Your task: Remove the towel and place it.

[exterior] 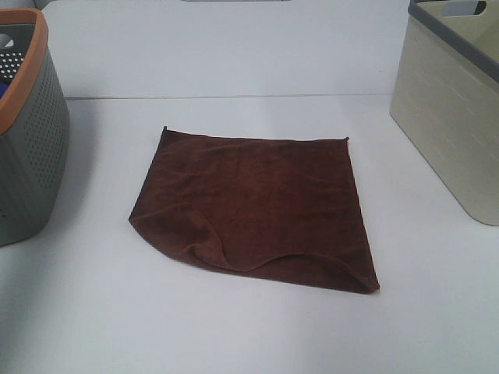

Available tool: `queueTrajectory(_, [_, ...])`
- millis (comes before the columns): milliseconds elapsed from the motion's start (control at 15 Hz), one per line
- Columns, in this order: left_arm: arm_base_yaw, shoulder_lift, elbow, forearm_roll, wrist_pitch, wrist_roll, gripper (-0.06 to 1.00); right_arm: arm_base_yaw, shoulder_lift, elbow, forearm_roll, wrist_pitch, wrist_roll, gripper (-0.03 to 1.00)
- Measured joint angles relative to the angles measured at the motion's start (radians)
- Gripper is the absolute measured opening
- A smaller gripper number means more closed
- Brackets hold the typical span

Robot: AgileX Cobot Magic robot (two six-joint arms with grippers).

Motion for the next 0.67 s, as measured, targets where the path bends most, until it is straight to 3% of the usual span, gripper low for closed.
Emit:
queueTrajectory(267, [0.001,-0.282,0.256,0.086,-0.012,-0.002,0.72,0.003,-0.353,0.289,-0.041,0.0,-0.002,0.77])
queueTrajectory(667, [0.001,-0.639,0.55,0.166,-0.226,-0.032,0.72,0.003,-0.722,0.546,-0.086,-0.005,0.007,0.77])
